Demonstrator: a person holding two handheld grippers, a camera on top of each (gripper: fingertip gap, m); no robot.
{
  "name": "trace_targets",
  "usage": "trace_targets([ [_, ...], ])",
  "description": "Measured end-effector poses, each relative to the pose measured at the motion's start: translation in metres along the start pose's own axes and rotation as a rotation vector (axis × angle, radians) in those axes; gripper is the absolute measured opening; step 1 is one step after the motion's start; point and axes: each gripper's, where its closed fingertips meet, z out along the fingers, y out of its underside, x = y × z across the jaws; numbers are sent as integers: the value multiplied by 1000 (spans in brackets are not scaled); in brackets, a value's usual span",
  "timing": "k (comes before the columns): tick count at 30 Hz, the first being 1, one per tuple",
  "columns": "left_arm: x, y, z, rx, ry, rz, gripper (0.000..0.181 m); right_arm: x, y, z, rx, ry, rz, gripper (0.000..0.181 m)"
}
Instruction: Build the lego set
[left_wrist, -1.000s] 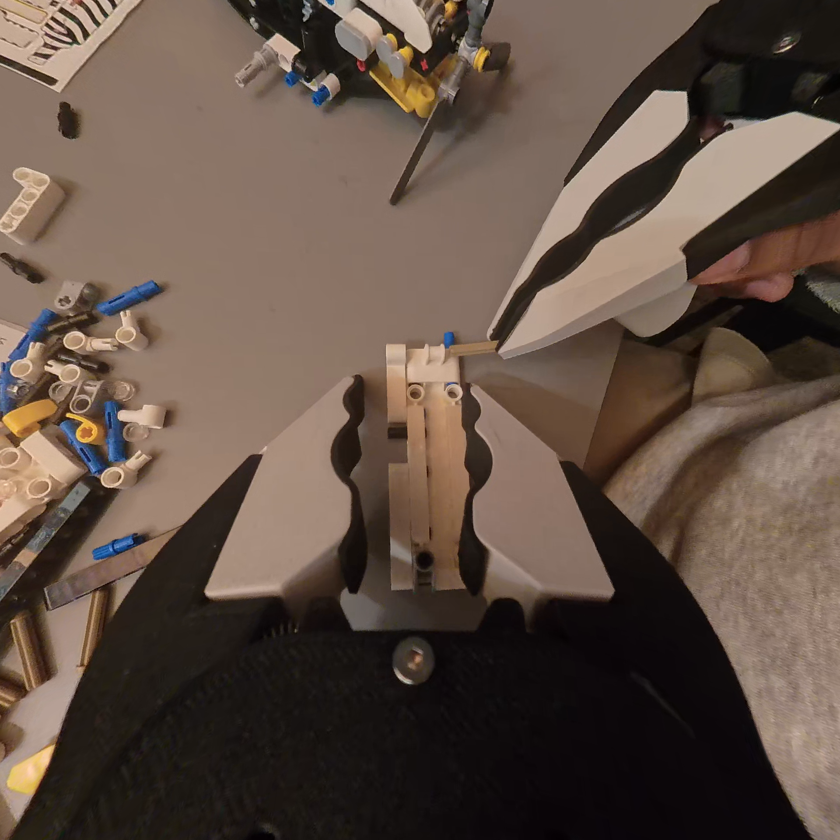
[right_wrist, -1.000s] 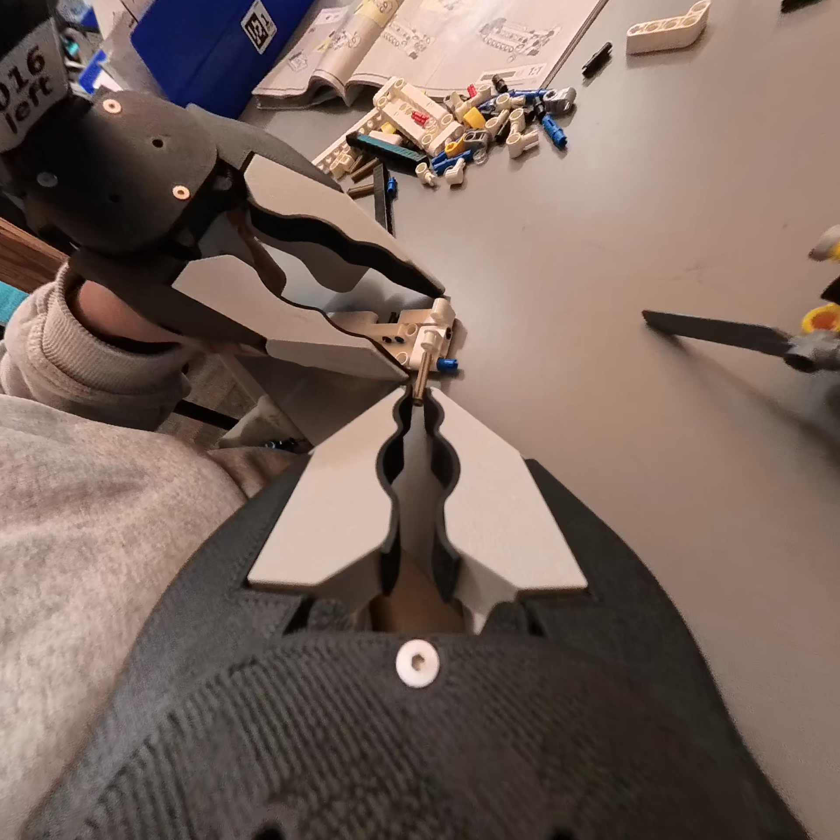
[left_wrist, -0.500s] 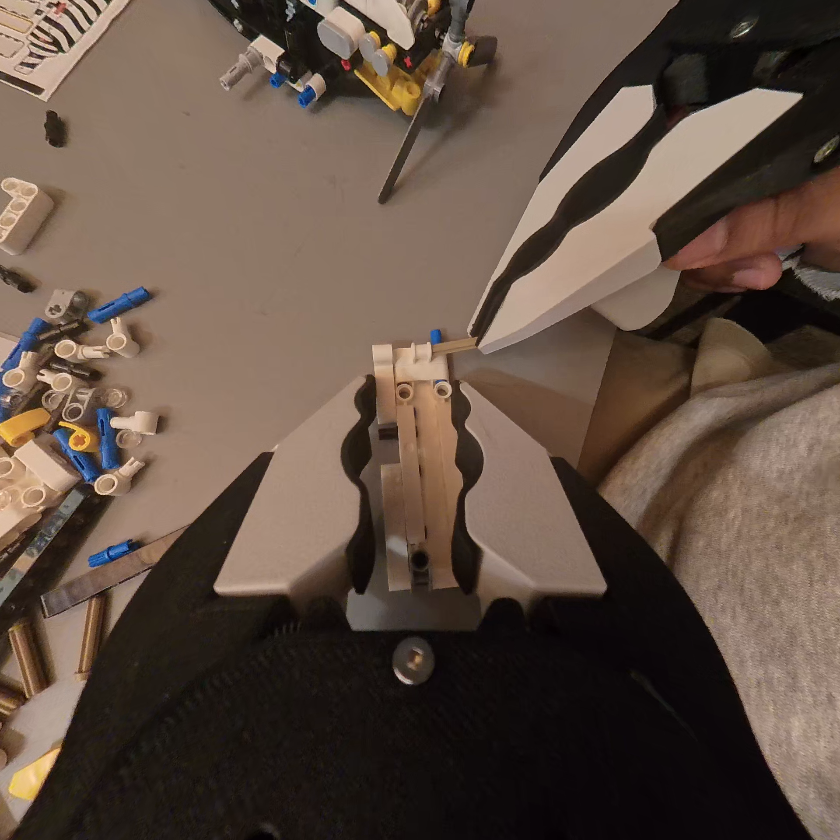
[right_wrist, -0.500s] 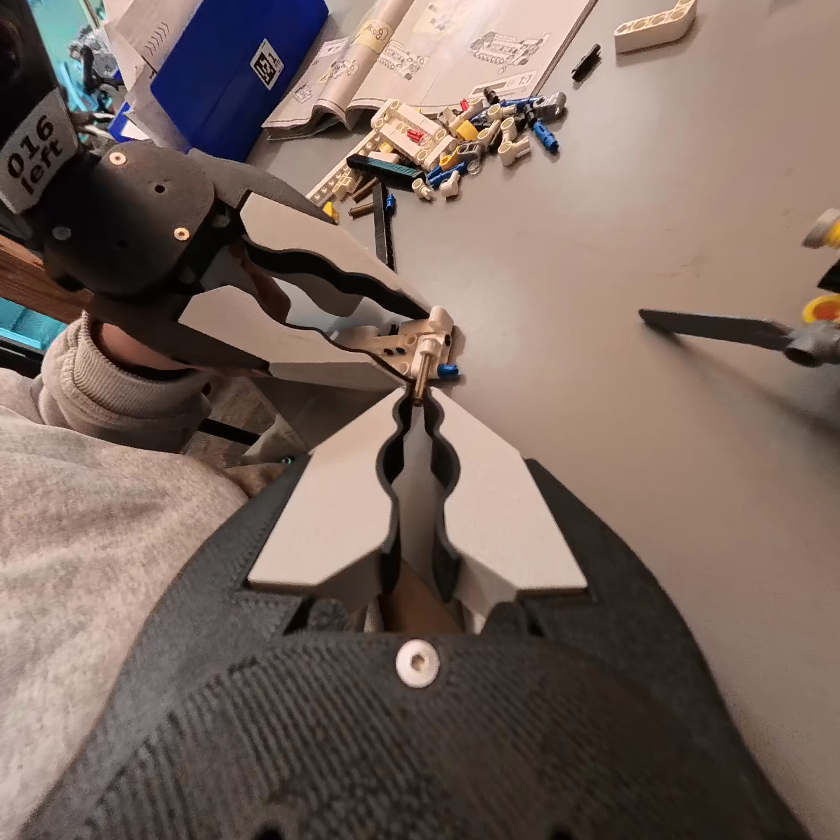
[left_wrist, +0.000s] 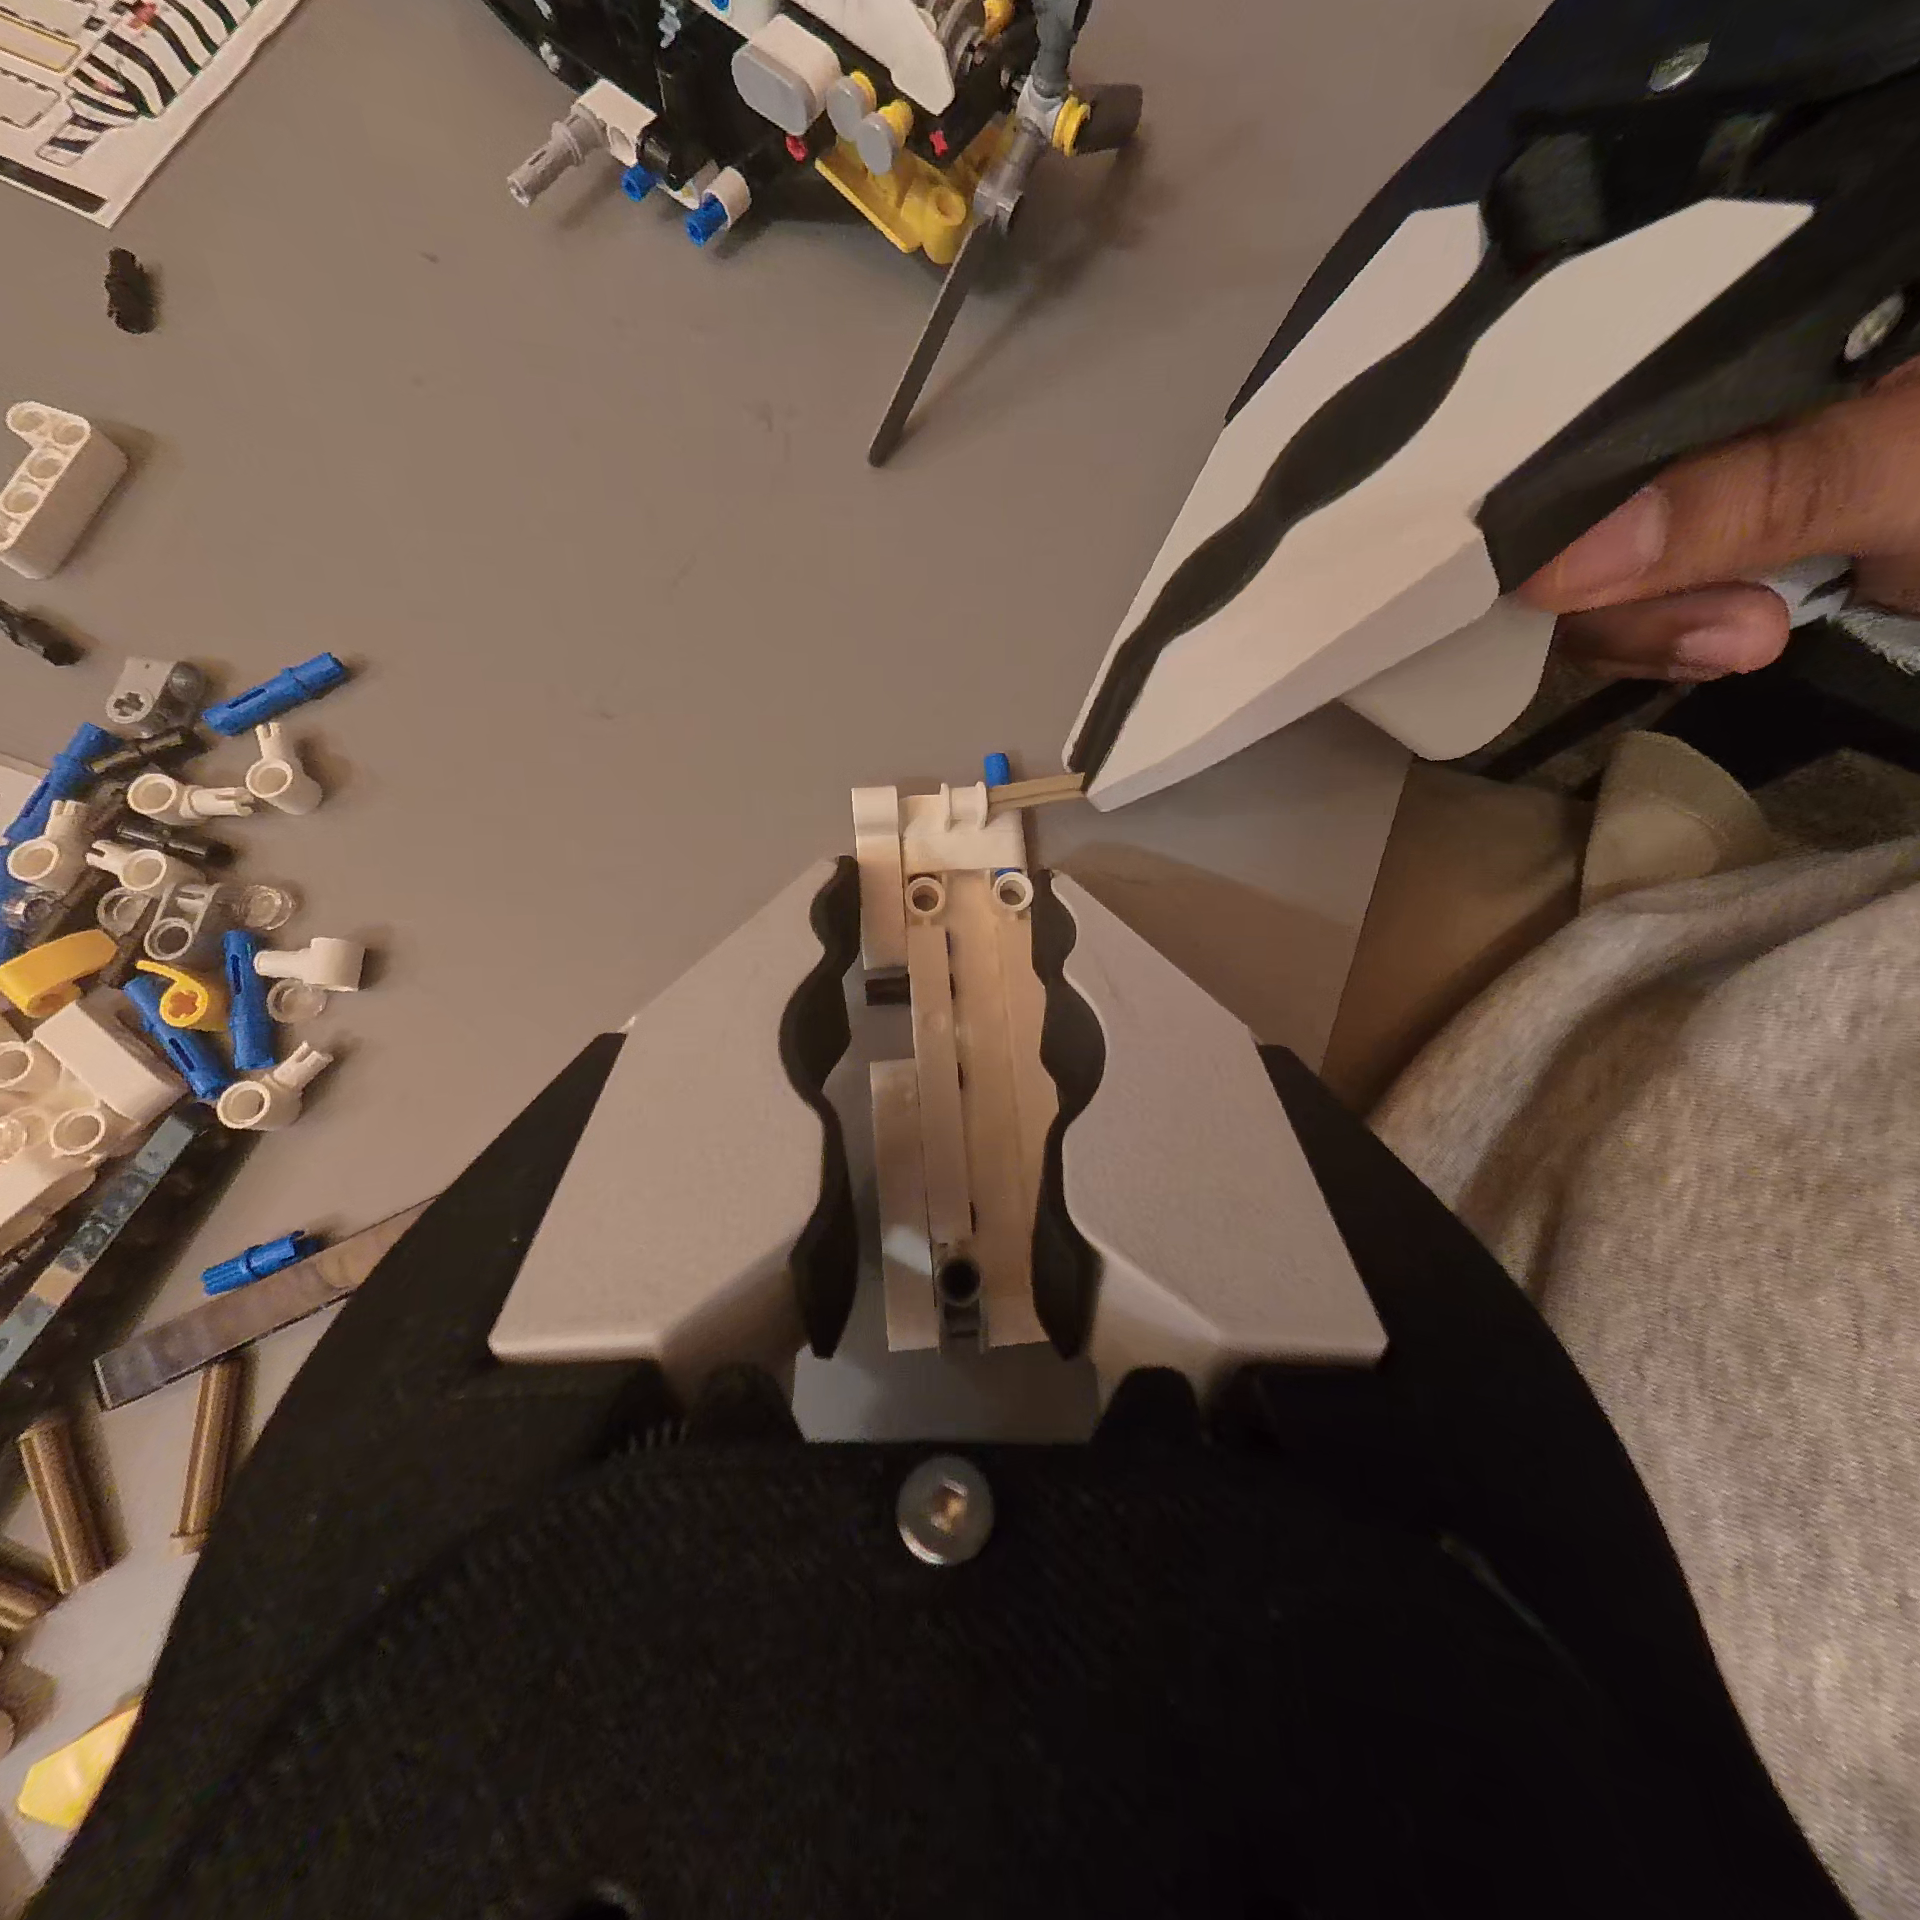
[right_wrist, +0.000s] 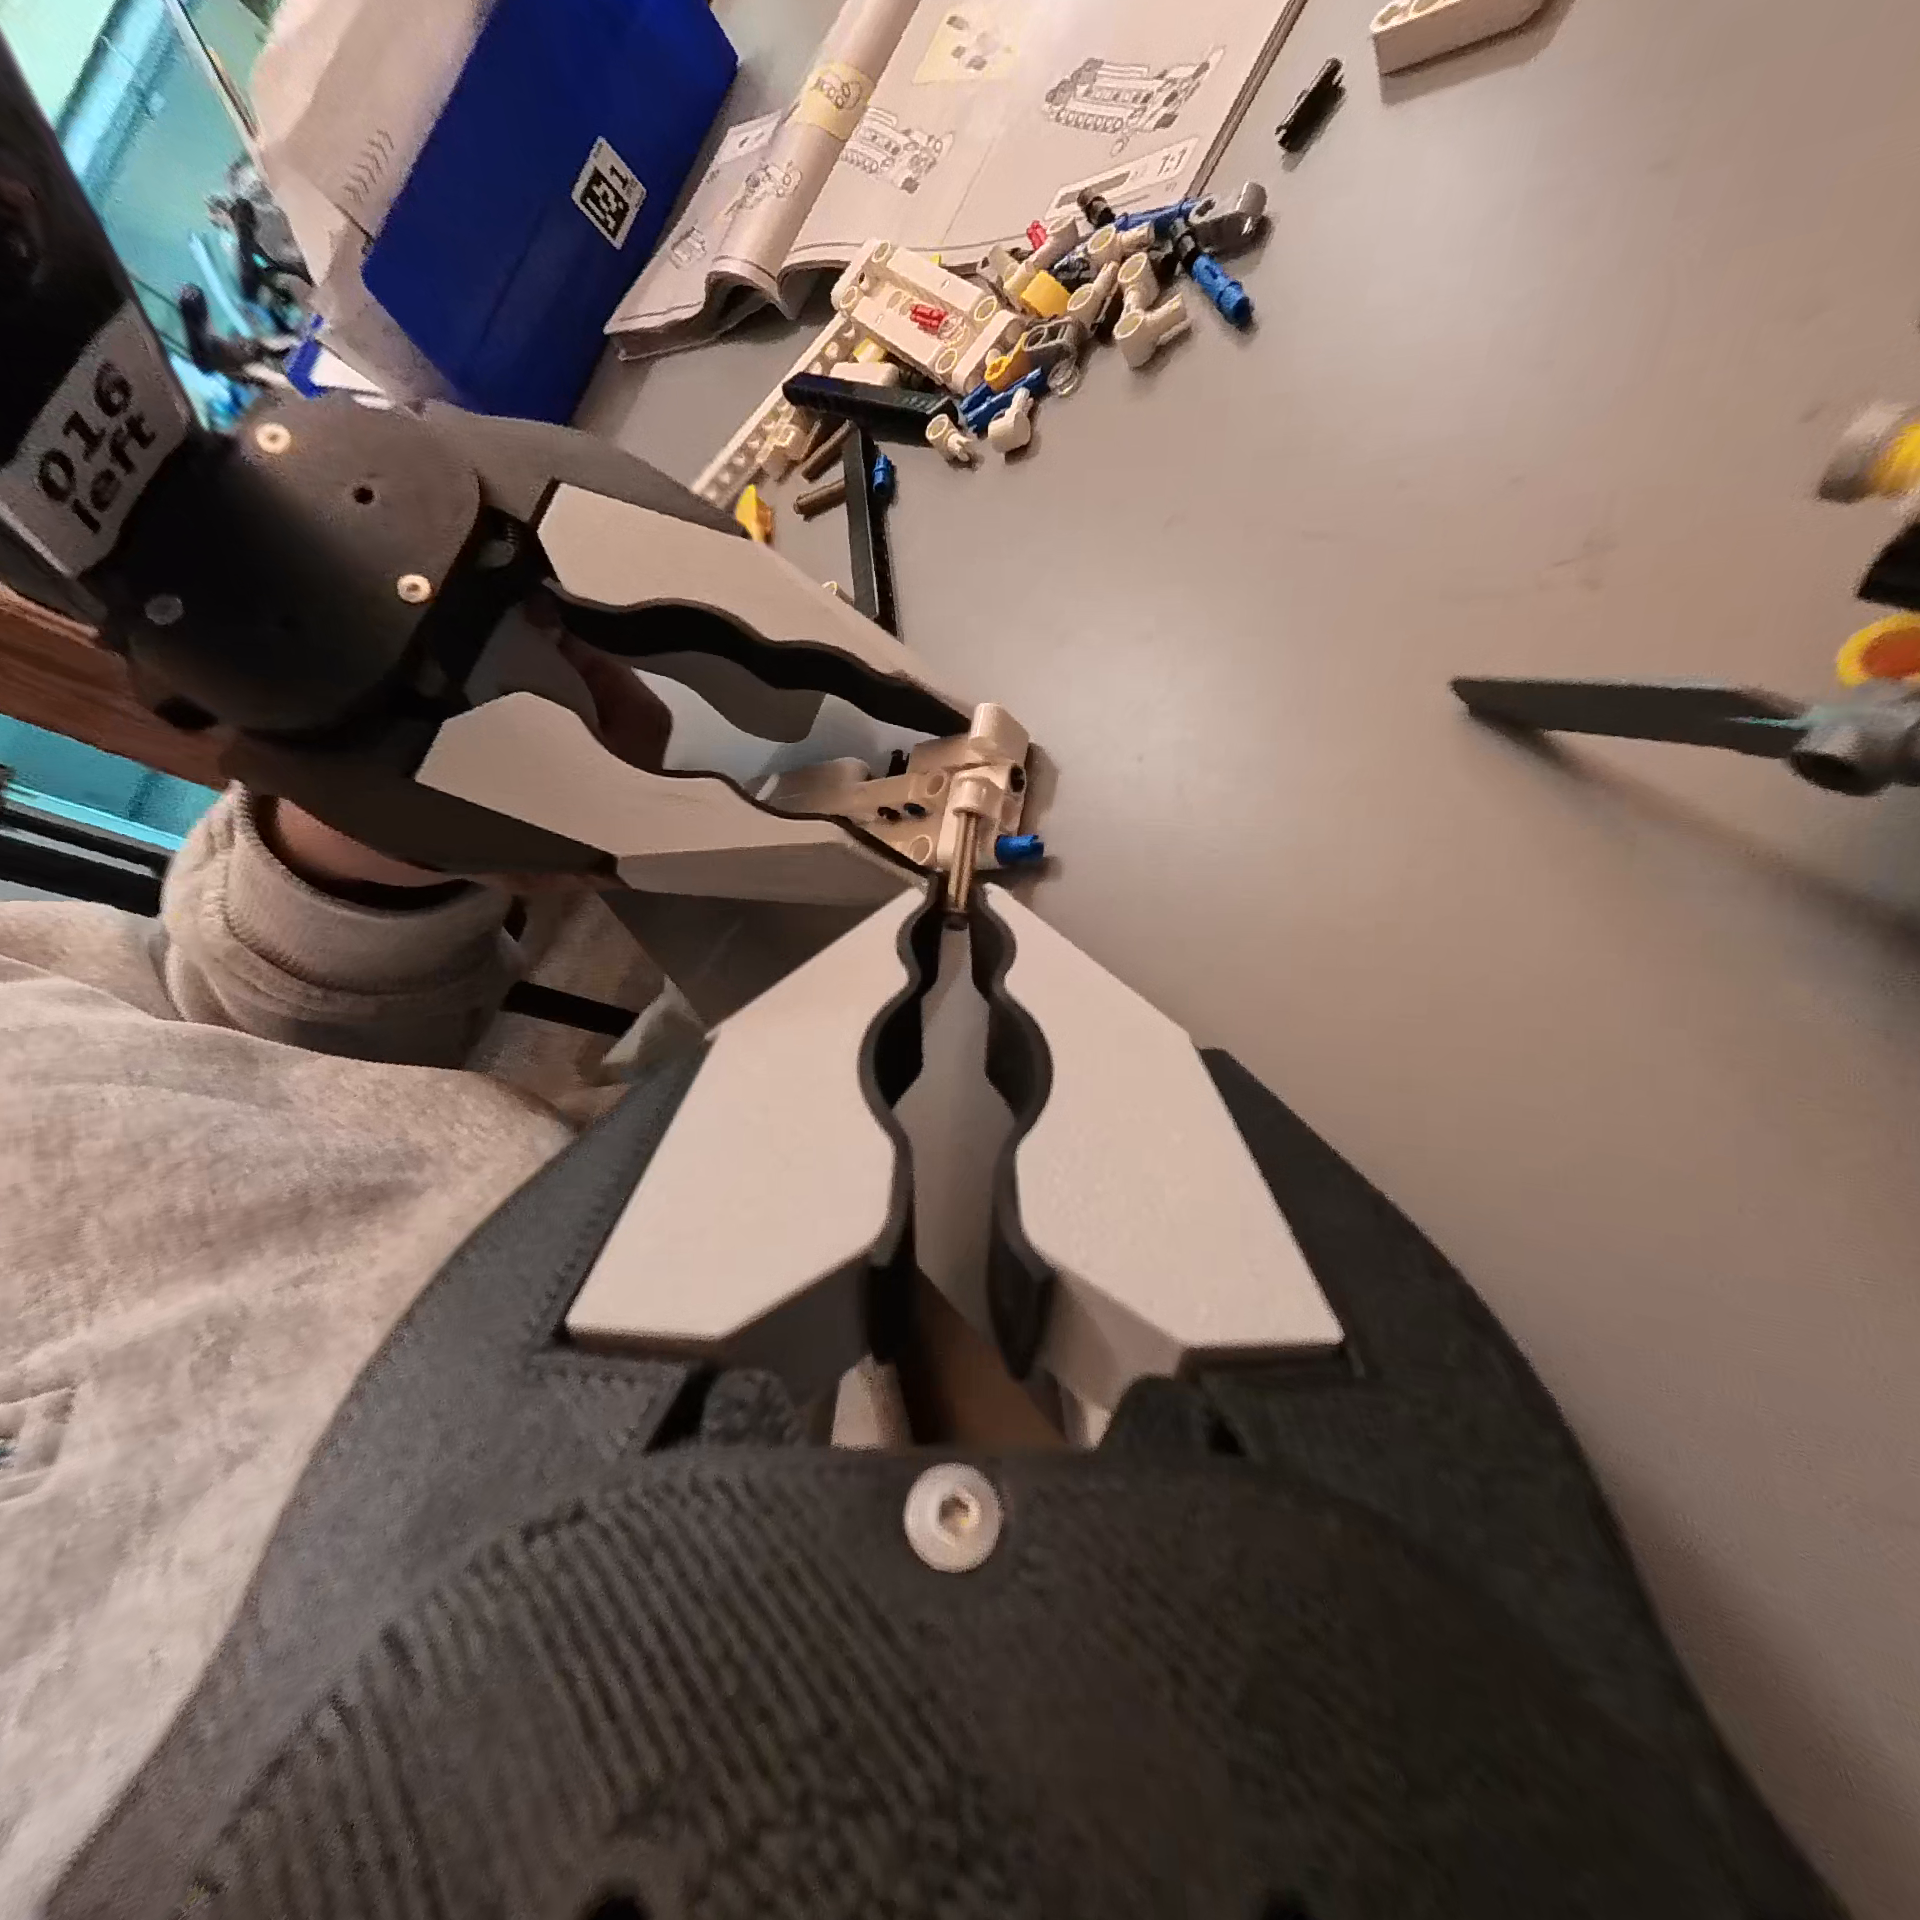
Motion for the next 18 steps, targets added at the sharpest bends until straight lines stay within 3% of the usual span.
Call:
trace_targets([
  [8,0,0,0,-1,-4,4,32,4,5,5,-83,141,-206,3],
  [18,1,0,0,-2,-5,14,32,0,3,3,-76,-16,24,2],
])
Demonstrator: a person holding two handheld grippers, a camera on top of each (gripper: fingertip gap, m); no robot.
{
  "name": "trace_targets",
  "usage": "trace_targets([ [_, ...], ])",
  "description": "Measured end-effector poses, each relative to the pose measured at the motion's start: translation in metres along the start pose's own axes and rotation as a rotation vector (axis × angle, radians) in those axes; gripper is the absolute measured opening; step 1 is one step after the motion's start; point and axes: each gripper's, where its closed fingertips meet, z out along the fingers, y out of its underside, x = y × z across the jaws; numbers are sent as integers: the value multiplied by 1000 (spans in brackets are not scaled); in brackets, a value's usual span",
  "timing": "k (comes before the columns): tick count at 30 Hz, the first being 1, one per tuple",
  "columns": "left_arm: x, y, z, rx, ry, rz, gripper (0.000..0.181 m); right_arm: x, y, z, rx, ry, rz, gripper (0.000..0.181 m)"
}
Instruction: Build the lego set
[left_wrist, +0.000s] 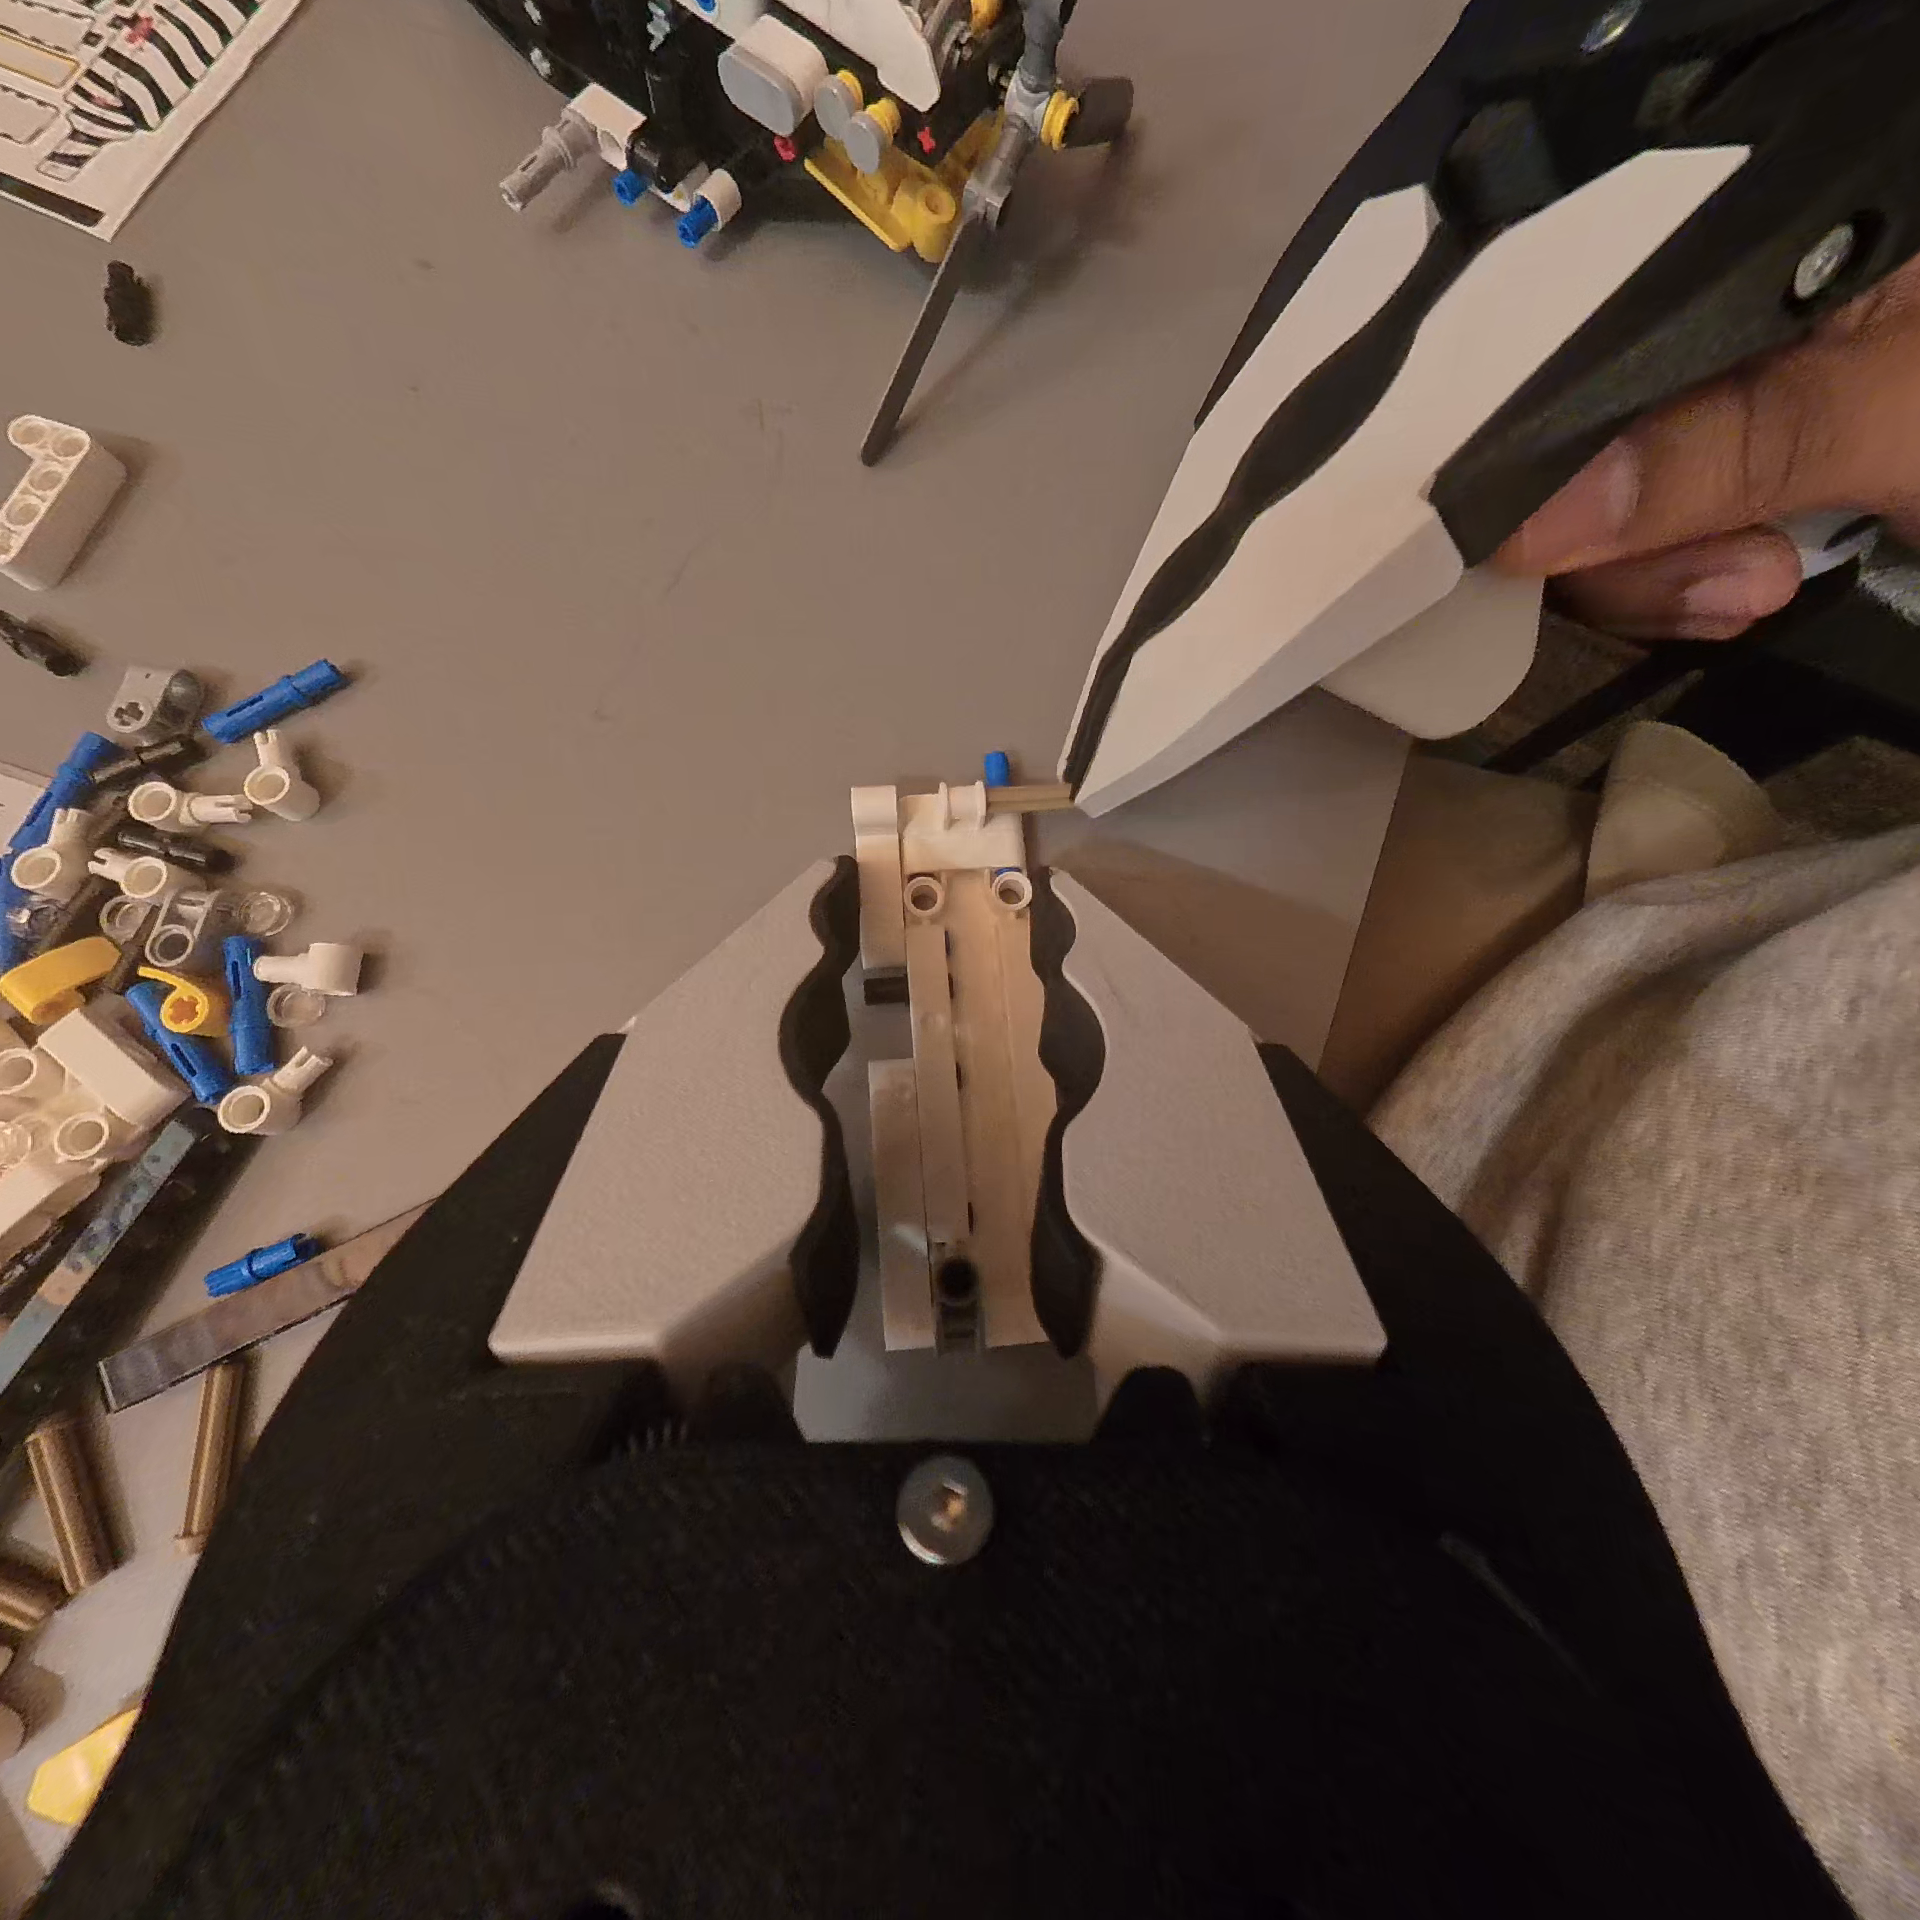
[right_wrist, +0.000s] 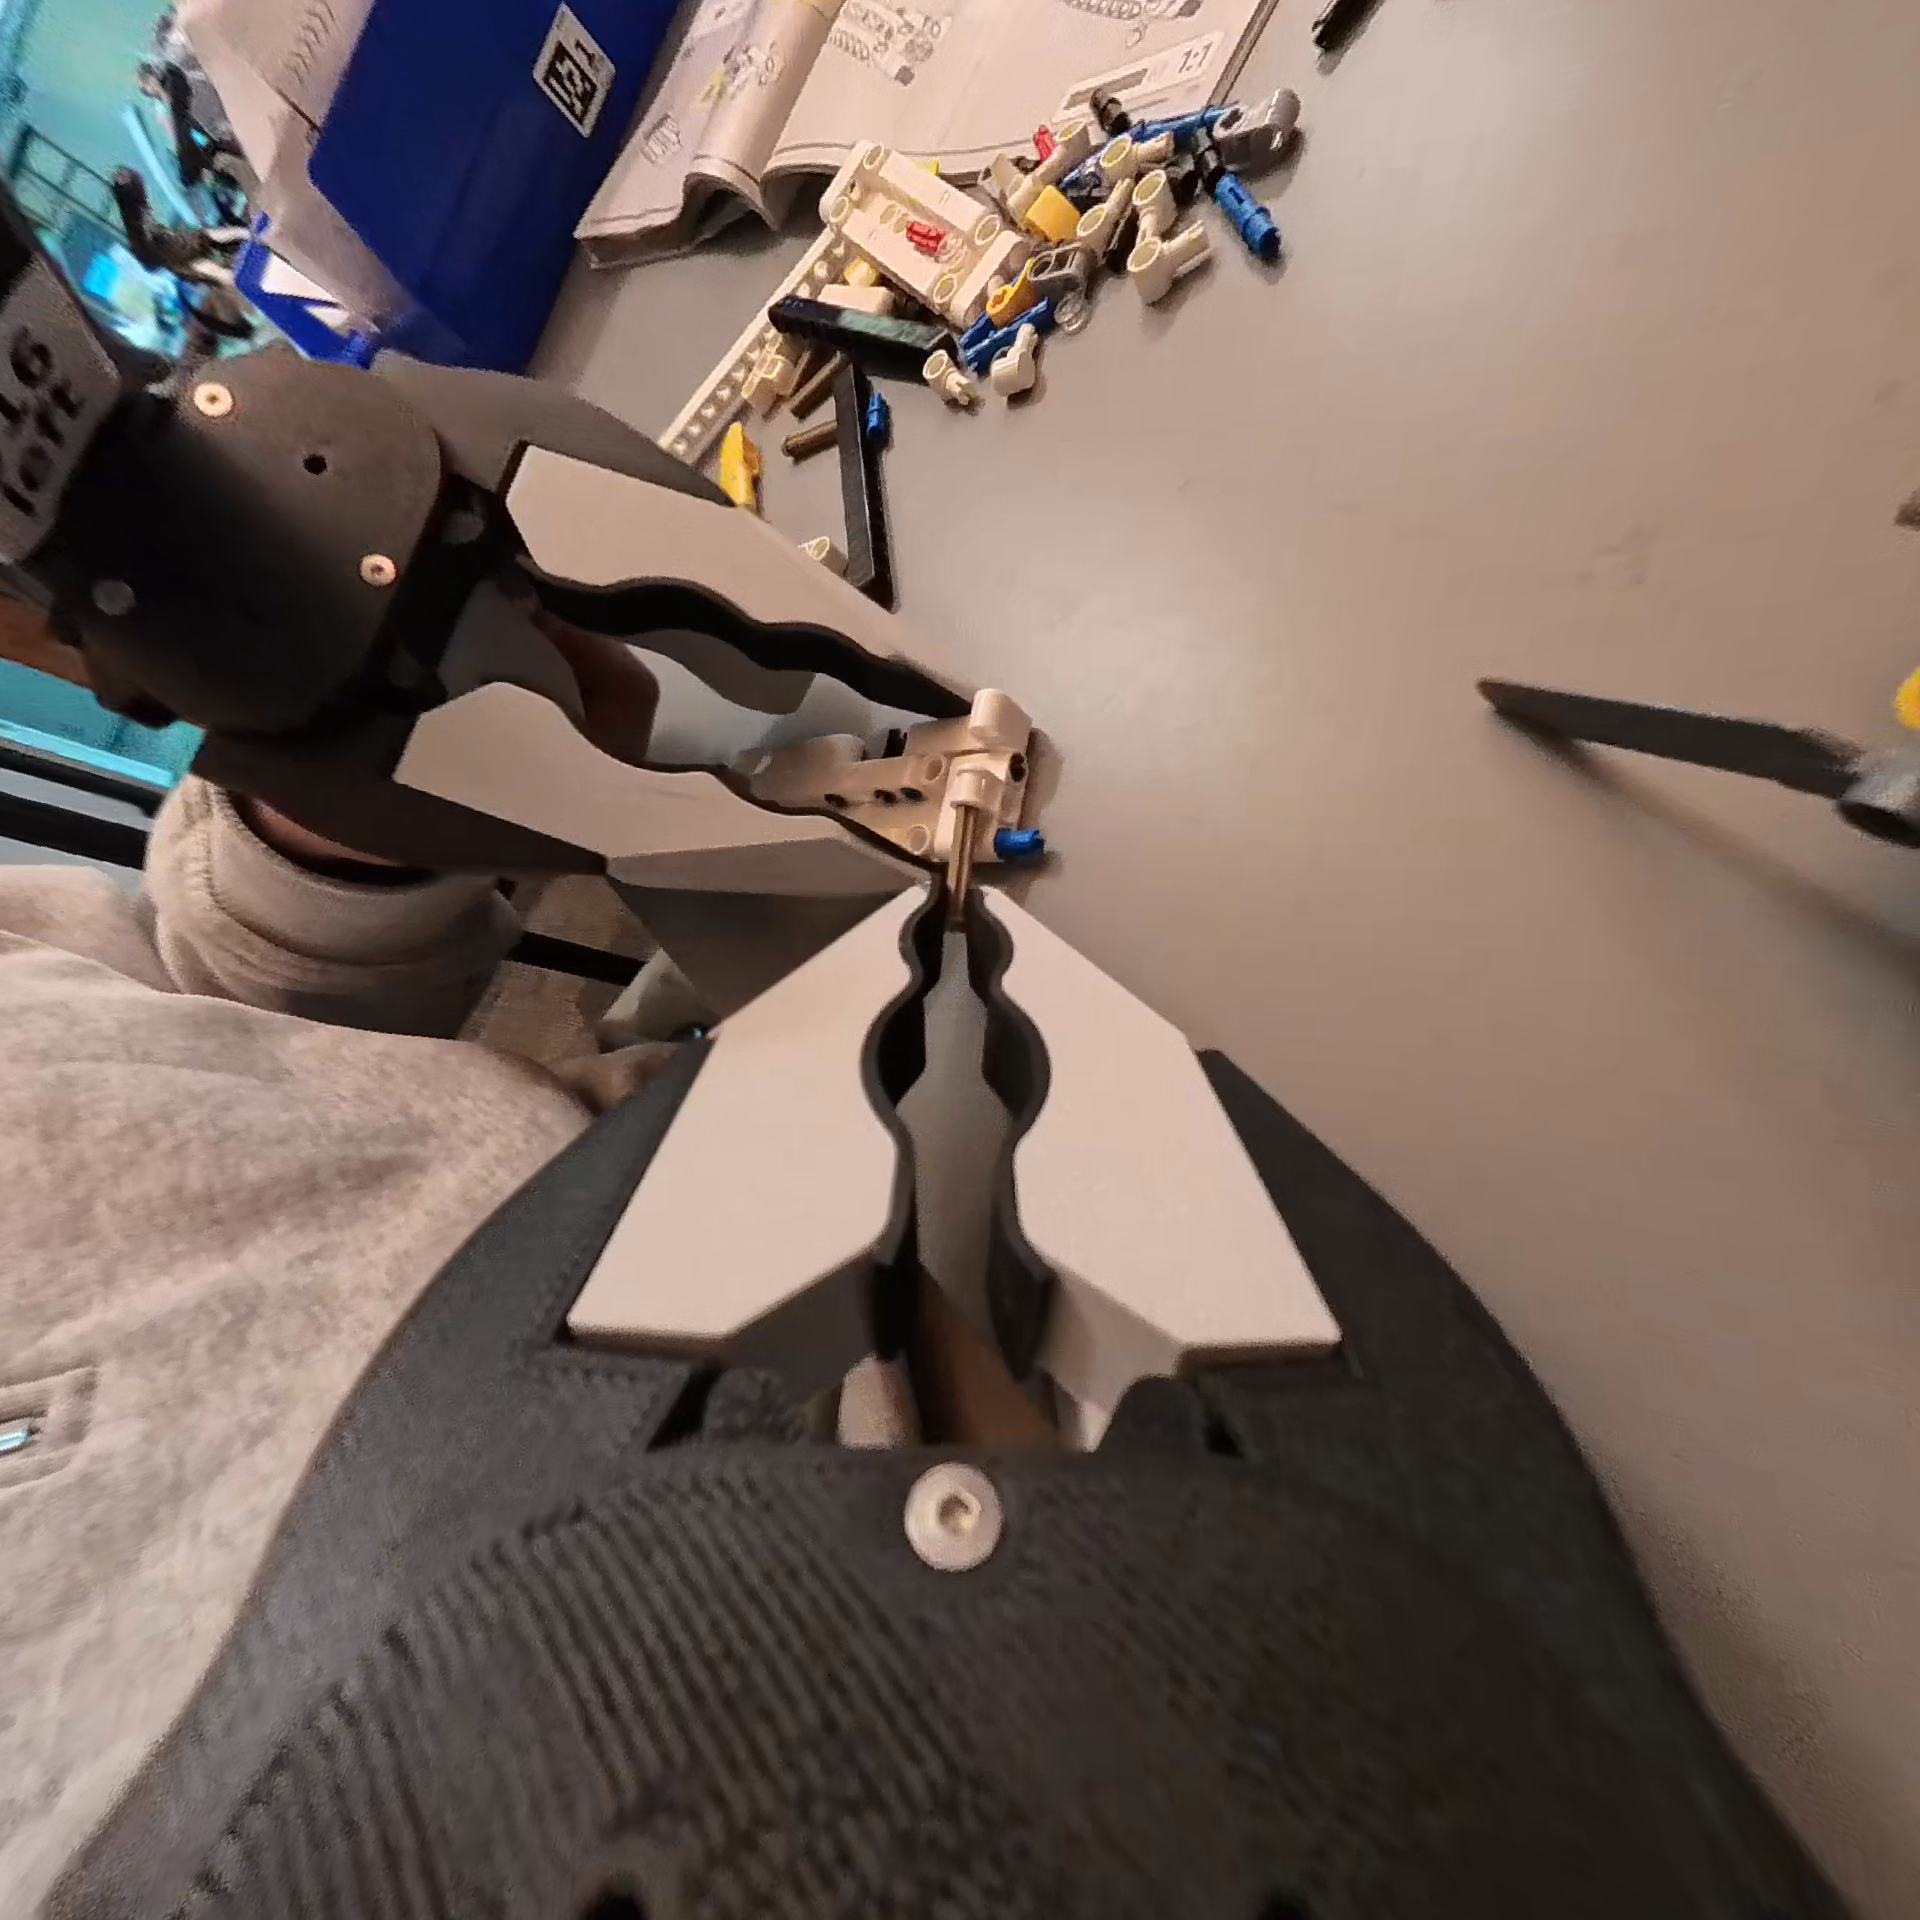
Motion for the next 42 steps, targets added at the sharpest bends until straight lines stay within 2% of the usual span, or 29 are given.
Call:
trace_targets([
  [15,1,1,1,-4,-34,33,33,0,-3,3,-18,-84,123,1],
  [22,0,1,1,-7,-28,37,33,2,-4,4,-67,-16,-1,1],
  [26,-1,1,2,-7,-33,34,34,2,-5,4,-41,-49,-7,1],
  [29,0,1,2,-7,-18,21,33,-3,-11,0,8,-49,-137,4],
  [31,0,1,2,-6,-2,23,33,-6,-17,-9,29,-14,-269,39],
  [33,2,1,2,-8,30,51,33,-2,-19,-16,28,50,-465,55],
  [37,14,5,-1,-16,124,171,33,-5,-10,-16,-12,58,-823,64],
  [39,25,9,-3,-21,193,238,34,-7,-4,-11,-37,24,-909,64],
  [42,28,9,-4,-22,214,254,33,-9,3,-5,-114,-43,-967,65],
])
